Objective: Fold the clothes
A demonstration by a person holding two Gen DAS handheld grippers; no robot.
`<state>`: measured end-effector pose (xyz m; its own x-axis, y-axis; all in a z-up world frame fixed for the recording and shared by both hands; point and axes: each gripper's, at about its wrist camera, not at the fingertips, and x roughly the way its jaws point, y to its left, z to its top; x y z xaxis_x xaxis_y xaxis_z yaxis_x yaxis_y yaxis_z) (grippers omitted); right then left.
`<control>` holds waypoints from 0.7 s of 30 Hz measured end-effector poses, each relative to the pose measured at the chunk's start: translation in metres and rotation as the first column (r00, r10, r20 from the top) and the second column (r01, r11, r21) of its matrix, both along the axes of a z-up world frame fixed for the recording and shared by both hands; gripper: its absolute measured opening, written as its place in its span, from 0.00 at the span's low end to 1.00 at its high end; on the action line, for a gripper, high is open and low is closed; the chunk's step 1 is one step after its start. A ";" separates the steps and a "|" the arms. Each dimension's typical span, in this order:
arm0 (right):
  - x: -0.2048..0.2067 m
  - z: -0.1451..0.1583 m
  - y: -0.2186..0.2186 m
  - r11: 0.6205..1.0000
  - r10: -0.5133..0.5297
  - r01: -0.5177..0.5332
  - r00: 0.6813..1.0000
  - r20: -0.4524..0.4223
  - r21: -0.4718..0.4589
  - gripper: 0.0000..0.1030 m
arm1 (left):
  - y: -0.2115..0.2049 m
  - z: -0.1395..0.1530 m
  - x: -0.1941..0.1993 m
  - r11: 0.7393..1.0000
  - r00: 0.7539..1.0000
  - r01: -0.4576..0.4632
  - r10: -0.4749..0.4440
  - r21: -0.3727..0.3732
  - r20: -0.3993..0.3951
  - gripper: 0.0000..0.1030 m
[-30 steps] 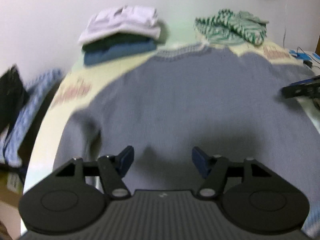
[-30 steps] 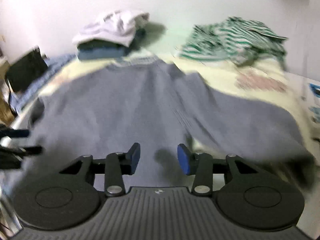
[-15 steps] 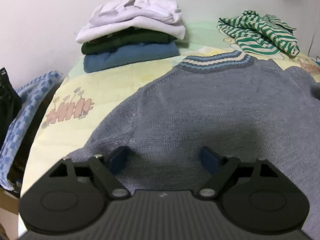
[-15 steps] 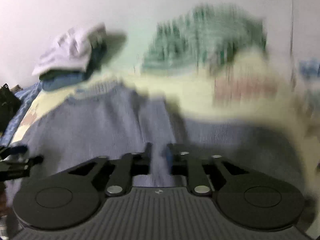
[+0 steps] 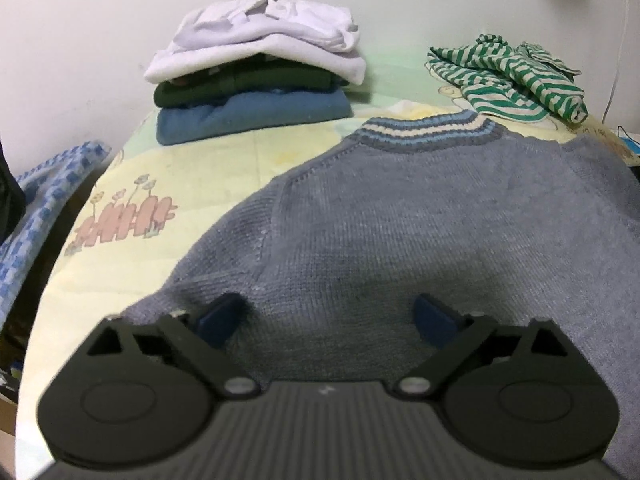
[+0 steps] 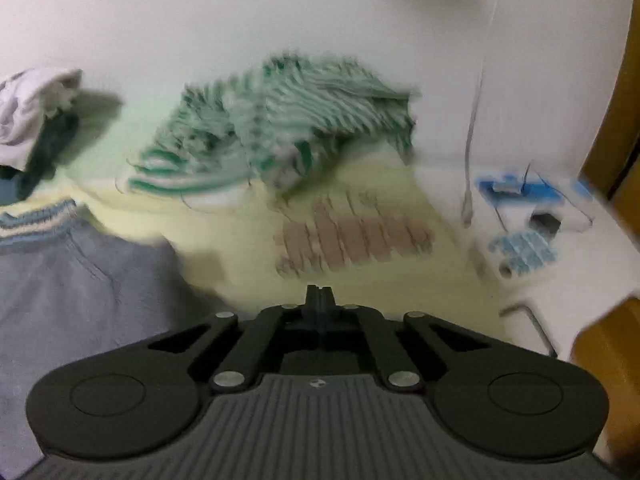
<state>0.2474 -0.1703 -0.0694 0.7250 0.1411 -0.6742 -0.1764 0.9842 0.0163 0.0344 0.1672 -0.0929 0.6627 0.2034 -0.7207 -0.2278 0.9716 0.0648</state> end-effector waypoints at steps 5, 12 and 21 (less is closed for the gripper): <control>-0.027 0.028 0.002 0.984 0.079 -0.084 0.996 0.041 0.156 0.36 | 0.001 0.000 0.003 1.000 1.000 0.008 -0.008 -0.011 -0.004 0.98; -0.043 -0.001 0.005 0.991 0.076 -0.073 0.997 0.017 -0.109 0.61 | 0.000 0.000 0.004 1.000 1.000 0.011 -0.011 -0.012 -0.015 0.98; -0.031 0.001 -0.021 0.999 0.022 -0.023 0.999 0.026 0.037 0.04 | -0.002 0.001 0.006 1.000 1.000 0.009 -0.009 -0.009 -0.026 0.99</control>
